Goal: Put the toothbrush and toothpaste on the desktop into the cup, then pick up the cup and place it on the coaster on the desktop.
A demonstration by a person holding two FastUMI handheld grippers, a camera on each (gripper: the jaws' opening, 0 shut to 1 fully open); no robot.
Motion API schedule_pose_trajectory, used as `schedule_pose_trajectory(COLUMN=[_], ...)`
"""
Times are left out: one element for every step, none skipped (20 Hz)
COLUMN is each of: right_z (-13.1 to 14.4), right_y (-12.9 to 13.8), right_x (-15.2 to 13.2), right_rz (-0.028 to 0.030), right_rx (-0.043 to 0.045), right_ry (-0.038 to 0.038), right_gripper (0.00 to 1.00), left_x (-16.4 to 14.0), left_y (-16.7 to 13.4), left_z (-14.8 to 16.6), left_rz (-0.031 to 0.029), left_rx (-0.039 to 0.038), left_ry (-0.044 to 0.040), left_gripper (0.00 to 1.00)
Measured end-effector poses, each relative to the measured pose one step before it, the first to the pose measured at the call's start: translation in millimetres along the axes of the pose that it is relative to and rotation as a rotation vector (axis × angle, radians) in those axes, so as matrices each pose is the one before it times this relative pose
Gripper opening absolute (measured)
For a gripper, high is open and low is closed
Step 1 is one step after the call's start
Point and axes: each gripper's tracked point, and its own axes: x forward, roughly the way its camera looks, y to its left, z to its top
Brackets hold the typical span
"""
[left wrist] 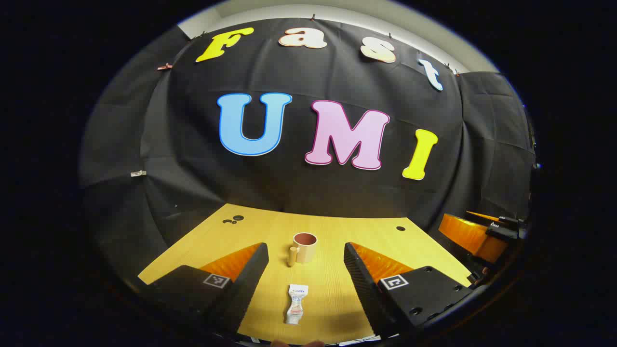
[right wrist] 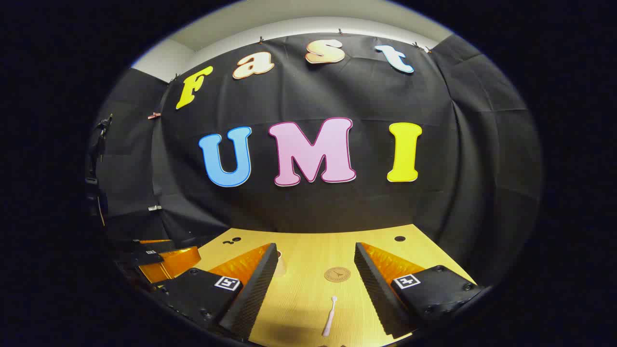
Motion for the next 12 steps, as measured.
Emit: schedule_pose_trajectory(right_z=[0.02, 2.27, 1.81, 0.19, -2.42, -0.48, -1.75, -3.30, -4.15, -2.33, -0.85, 0.31], right_y=[-3.04, -3.78, -4.40, -5.33, -5.41, -4.64, -3.89, -3.29, -2.25, 0.12, -1.25, -2.59], right_x=[2.04, 1.62, 1.76, 2.82, 3.40, 2.03, 2.64, 1.43, 1.77, 0.83, 0.96, 1.67], right_rz=[0.00129, -0.00579, -0.00960, -0.00935, -0.00928, -0.00781, -0.00758, -0.00513, 0.00173, 0.00855, 0.00284, 0.00068], right_rx=[0.00578, -0.01096, -0.01296, -0.00519, -0.00074, -0.00018, 0.00015, 0.00271, 0.00516, 0.00542, 0.00148, -0.00079], right_ry=[-0.00181, -0.00699, -0.00473, 0.00024, 0.00385, 0.00327, 0.00725, 0.01181, 0.01509, 0.00906, 0.00469, 0.00139], right_gripper=[0.98, 0.98, 0.98, 0.98, 0.98, 0.98, 0.98, 0.98, 0.98, 0.98, 0.98, 0.98], left_x=[3.51, 2.95, 2.36, 3.09, 2.47, 1.91, 1.28, 1.59, 2.09, 1.85, 1.48, 1.35], left_y=[-3.92, -4.16, -1.31, 1.17, 0.69, -0.03, -1.03, 0.29, 2.36, 2.03, 1.06, 1.05], left_z=[-2.97, -1.48, -0.87, -2.02, -4.50, -0.23, -1.57, -0.50, -1.84, -1.11, -1.84, -1.27], left_rz=[-0.00901, -0.01266, -0.00256, 0.00690, 0.00758, 0.00426, 0.00234, 0.00579, 0.01163, 0.01012, 0.01024, 0.00351], left_rx=[0.01541, 0.01584, 0.01604, 0.01447, 0.00506, -0.00670, -0.01121, -0.01027, -0.00668, -0.00353, -0.00194, 0.00129], left_ry=[0.00789, 0.00382, -0.00137, 0.00718, 0.00945, 0.00499, 0.00283, 0.00479, 0.00503, 0.00501, 0.00374, 0.00835], left_gripper=[0.98, 0.98, 0.98, 0.98, 0.97, 0.98, 0.98, 0.98, 0.97, 0.98, 0.98, 0.98])
